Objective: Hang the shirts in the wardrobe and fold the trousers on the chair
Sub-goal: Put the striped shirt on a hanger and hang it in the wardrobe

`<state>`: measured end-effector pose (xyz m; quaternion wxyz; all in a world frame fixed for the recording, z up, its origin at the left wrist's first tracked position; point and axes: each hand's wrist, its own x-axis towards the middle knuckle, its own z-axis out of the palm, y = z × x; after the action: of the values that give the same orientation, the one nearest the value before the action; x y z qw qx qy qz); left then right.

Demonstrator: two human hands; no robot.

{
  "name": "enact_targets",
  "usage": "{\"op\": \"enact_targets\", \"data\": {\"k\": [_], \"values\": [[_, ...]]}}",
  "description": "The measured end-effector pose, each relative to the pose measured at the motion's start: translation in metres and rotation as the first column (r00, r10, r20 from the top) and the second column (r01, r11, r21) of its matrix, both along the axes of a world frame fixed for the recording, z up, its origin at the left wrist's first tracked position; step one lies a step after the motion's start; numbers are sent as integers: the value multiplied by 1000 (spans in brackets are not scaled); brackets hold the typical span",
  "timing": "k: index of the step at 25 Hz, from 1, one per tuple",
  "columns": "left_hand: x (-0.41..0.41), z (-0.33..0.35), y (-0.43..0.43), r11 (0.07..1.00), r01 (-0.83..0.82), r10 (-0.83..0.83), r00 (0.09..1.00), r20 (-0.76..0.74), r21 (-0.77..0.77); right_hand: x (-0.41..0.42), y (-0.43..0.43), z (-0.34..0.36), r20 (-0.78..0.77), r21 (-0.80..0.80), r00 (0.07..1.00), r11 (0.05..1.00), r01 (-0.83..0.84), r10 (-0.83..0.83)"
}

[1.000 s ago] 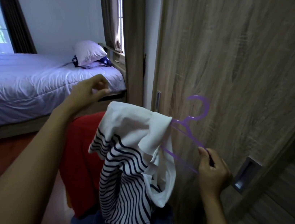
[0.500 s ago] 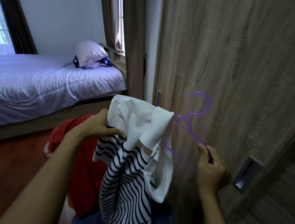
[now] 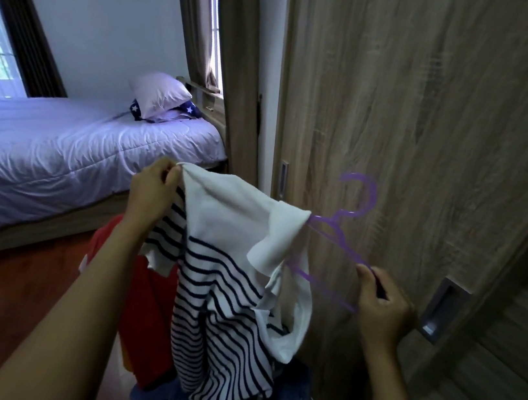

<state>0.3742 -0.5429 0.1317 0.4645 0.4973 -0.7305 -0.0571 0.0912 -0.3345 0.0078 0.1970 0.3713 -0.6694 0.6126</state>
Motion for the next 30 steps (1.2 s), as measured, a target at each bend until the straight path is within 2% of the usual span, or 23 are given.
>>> {"op": "enact_targets", "data": {"k": [2,4,6,8,9,11,13,15,16,17,20,25,27,28,30], "values": [[0,-7,-4,997,12,-14,1000,27,78,6,0,1,109,-35,994,999,-2,6],[-1,-15,-5,985,11,-14,1000,18,170,12,-2,5,115,-39,993,999,22,-17],[-3,-14,-1,972,24,3,993,-115,232,15,-3,10,84,-42,996,999,24,-21],[-9,-4,6,985,78,-35,963,-266,154,17,-5,14,66,-39,997,999,31,-29],[-14,3,12,989,123,-96,953,-287,81,17,-7,15,62,-36,998,999,34,-32],[-29,19,30,958,276,-285,942,-177,-73,20,-10,20,33,-38,999,998,43,-41],[-46,28,47,876,470,-466,882,66,-107,23,-14,25,-18,-48,999,998,36,-37],[-58,28,50,846,529,-473,801,367,-64,25,-16,30,-68,-52,997,998,28,-32],[-61,27,50,857,513,-433,771,467,-52,25,-17,31,-89,-56,995,998,32,-37],[-62,25,49,868,494,-408,762,504,-44,25,-18,31,-102,-56,994,998,37,-42],[-65,24,52,861,508,-450,792,412,-38,27,-20,34,-114,-34,992,998,54,-57],[-69,18,65,868,455,-356,849,391,-198,33,-24,44,-192,33,981,999,38,-31],[-65,10,69,886,398,-301,884,357,-239,34,-28,45,-261,78,959,988,130,-106],[-62,7,70,897,371,-286,901,326,-240,35,-29,44,-253,87,954,978,188,-161],[-53,5,68,917,349,-308,927,213,-193,41,-28,38,-77,1,974,977,213,-212]]}}
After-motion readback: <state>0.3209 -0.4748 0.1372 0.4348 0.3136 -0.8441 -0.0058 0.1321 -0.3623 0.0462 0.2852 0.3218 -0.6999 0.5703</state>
